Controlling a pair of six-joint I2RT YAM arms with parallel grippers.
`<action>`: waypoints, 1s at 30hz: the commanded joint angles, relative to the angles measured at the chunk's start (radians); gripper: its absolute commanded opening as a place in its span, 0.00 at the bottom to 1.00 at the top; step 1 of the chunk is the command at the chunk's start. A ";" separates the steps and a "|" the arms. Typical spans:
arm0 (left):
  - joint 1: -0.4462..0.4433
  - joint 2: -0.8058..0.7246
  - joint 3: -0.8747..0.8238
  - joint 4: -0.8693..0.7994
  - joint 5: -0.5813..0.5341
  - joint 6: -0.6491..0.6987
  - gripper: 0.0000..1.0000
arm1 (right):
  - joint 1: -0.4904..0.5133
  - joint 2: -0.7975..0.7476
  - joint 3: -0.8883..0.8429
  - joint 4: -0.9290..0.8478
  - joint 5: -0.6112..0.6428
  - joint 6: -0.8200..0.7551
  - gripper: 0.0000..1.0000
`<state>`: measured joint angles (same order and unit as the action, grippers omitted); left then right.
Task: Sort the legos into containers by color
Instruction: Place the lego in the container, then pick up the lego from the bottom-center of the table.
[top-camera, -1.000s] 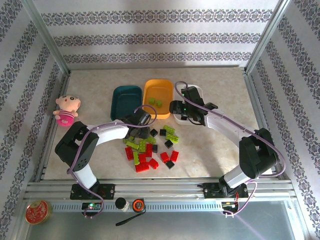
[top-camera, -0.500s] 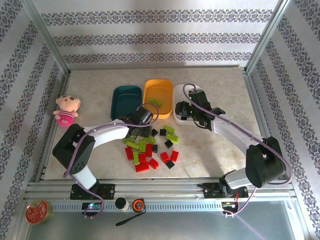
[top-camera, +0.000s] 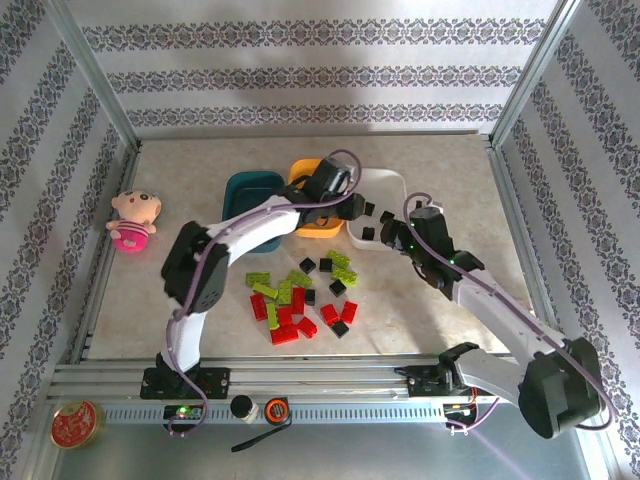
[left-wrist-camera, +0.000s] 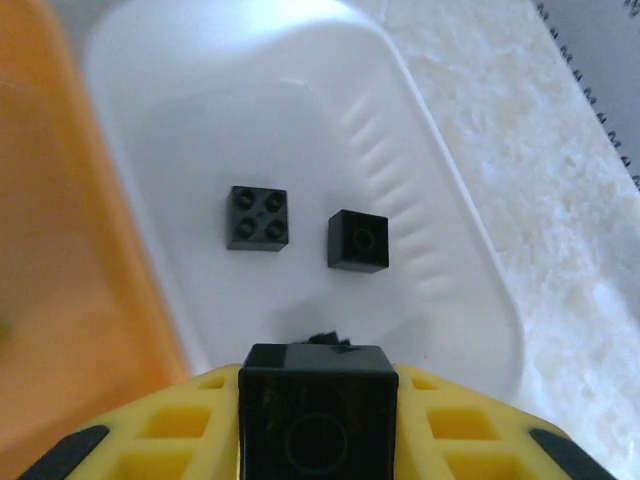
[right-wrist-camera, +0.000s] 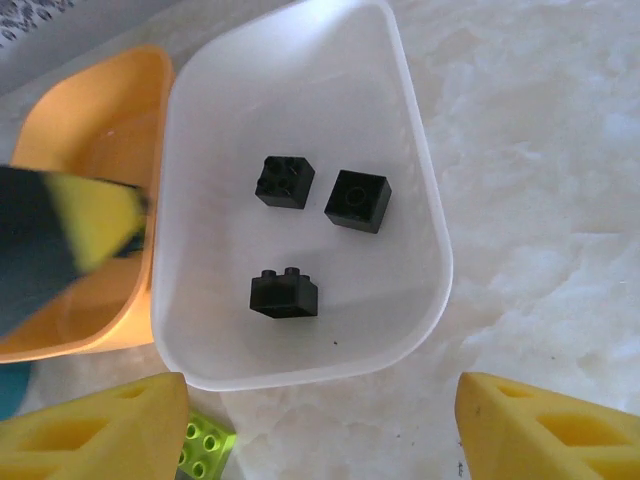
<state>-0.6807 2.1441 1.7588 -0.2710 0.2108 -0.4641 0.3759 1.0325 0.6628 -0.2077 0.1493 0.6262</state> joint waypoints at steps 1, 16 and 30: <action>-0.006 0.098 0.151 -0.048 0.072 -0.040 0.31 | -0.008 -0.051 -0.042 -0.040 0.011 0.002 0.72; 0.008 0.250 0.498 -0.123 0.170 -0.114 0.68 | 0.006 -0.097 -0.123 -0.048 -0.194 -0.036 0.76; 0.094 -0.516 -0.533 0.221 0.028 -0.143 0.85 | 0.281 0.167 -0.018 -0.099 -0.388 -0.154 0.73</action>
<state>-0.5953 1.7264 1.3319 -0.1226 0.3031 -0.6071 0.6006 1.1770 0.6022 -0.2771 -0.1787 0.5232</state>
